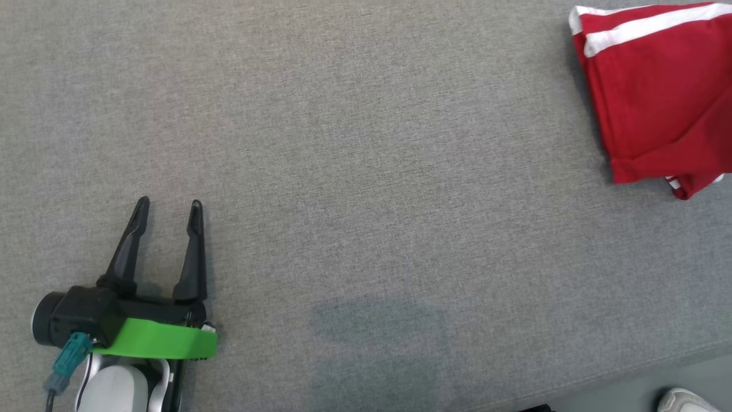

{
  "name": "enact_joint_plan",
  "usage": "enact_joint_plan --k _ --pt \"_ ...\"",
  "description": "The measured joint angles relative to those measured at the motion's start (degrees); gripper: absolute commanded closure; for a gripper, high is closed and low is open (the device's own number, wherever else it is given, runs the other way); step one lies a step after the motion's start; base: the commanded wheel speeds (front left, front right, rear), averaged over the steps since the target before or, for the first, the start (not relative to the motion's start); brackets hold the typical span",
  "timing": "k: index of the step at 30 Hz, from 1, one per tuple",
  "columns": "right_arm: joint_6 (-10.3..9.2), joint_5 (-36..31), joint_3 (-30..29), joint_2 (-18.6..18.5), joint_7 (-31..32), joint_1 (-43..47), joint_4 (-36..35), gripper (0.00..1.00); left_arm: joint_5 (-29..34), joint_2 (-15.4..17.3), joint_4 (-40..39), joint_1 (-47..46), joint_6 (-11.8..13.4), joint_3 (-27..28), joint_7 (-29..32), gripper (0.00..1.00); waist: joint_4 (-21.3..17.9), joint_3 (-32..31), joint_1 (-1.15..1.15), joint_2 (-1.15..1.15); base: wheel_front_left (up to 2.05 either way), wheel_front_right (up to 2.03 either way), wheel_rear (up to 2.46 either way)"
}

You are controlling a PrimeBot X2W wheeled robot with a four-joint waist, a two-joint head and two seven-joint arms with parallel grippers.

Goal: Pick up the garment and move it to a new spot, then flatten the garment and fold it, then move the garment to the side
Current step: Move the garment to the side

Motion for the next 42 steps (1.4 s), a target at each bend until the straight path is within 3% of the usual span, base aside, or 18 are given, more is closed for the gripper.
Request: enact_joint_plan --k 10,11,12,13,22,28,34,42 --pt "0.01 -12.4 2.4 0.3 -7.1 -3.1 9.6 1.00 -0.2 -0.3 1.0 -2.2 0.0 -1.3 0.0 0.00 2.8 1.4 0.00 0.00 0.00 0.00 0.00" --pt "0.01 -13.4 3.2 -0.2 -7.6 -3.3 10.1 0.84 -0.4 -0.5 1.0 -2.2 0.0 -1.3 0.0 0.00 3.1 1.4 0.00 0.00 0.00 0.00 0.00" --pt "0.02 -14.5 3.6 -0.5 -8.4 -3.5 10.6 0.56 -0.5 -0.6 1.1 -2.2 0.0 -1.3 0.0 0.00 3.4 1.5 0.00 0.00 0.00 0.00 0.00" --pt "0.02 -15.7 3.8 -0.8 -9.2 -3.9 11.2 0.00 -0.5 -0.7 1.2 -2.2 0.0 -1.2 0.0 0.00 3.6 1.5 0.00 0.00 0.00 0.00 0.00" --pt "0.02 -25.2 1.5 -2.3 -15.3 -4.3 18.4 0.00 -0.6 -1.8 1.9 -2.0 0.0 -1.3 0.0 0.00 4.6 -0.5 0.00 0.00 0.00 0.00 0.00" --pt "0.01 -28.5 -5.8 1.9 -23.9 -3.4 19.6 0.00 -0.8 -2.1 2.5 -0.3 0.0 -0.5 0.0 0.00 4.7 -3.2 0.00 0.00 0.00 0.00 0.00" --pt "0.01 -26.2 -8.3 8.6 -35.5 0.9 11.7 0.00 -1.1 -2.2 3.3 2.2 0.0 1.0 0.0 0.00 4.6 -7.3 0.00 0.00 0.00 0.00 0.00" --pt "0.01 -24.1 -11.7 15.7 -44.1 18.5 -4.3 0.00 -0.5 -2.7 4.5 4.5 0.0 3.4 0.0 0.00 5.5 -13.8 0.00 0.00 0.00 0.00 0.00"
